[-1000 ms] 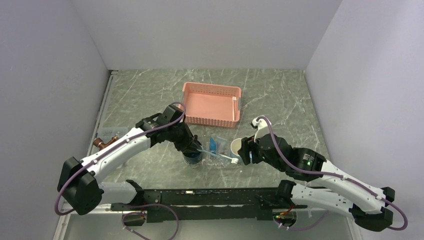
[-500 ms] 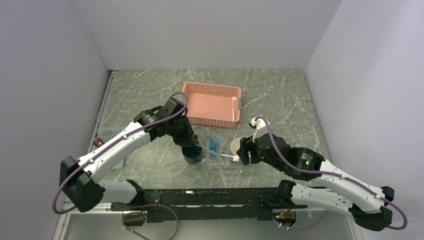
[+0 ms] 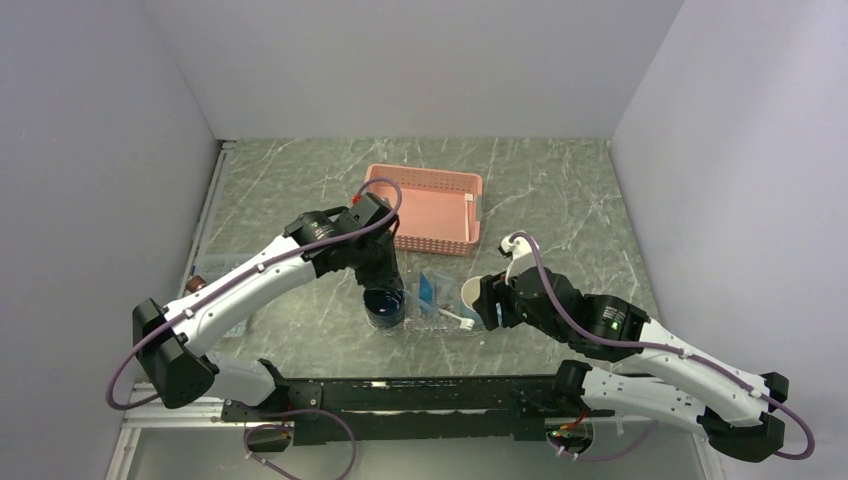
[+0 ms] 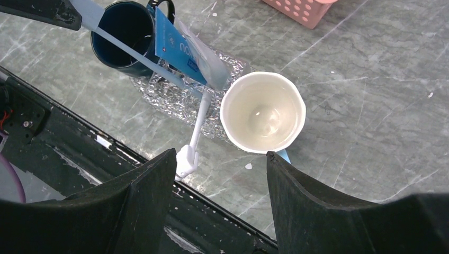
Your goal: Prepare toiletry sets of a toothbrush and toothpaste on the tray
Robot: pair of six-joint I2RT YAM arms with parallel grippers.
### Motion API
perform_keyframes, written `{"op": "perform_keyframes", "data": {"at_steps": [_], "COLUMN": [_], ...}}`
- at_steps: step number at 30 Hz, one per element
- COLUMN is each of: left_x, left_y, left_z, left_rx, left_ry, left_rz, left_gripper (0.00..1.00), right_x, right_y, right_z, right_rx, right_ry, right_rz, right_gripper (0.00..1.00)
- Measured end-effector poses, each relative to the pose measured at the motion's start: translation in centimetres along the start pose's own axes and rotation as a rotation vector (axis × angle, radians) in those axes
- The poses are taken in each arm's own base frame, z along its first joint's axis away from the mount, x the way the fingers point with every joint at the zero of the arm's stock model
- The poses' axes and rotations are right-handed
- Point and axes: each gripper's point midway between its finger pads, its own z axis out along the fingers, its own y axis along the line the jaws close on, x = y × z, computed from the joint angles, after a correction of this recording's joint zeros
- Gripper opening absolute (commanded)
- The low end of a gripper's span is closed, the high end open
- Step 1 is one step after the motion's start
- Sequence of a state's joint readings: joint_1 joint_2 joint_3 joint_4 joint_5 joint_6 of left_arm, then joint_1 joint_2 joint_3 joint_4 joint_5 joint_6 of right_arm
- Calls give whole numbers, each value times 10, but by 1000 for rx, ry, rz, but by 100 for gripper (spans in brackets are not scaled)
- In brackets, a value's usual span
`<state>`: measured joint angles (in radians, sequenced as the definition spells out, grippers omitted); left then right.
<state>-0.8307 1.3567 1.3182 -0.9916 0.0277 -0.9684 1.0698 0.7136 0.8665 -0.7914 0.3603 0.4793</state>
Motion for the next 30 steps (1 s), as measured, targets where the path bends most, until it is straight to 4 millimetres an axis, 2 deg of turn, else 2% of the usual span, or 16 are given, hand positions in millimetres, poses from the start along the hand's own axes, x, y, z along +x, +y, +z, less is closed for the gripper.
{"op": "perform_keyframes", "data": {"at_steps": [14,30], "left_x": [9,28], "left_y": [-15,-14], "left_z": [-4,-11], "left_rx": [-105,-155], "left_ry": [-70,-179], "left_rz": [145,191], "left_gripper": [0,0], "right_x": [0,0], "right_y": [0,4], "right_z": [-1,-2], "right_rx": [-5,-29], "right_ry": [-2,-2], "right_rz": [2,10], "right_gripper": [65,64]}}
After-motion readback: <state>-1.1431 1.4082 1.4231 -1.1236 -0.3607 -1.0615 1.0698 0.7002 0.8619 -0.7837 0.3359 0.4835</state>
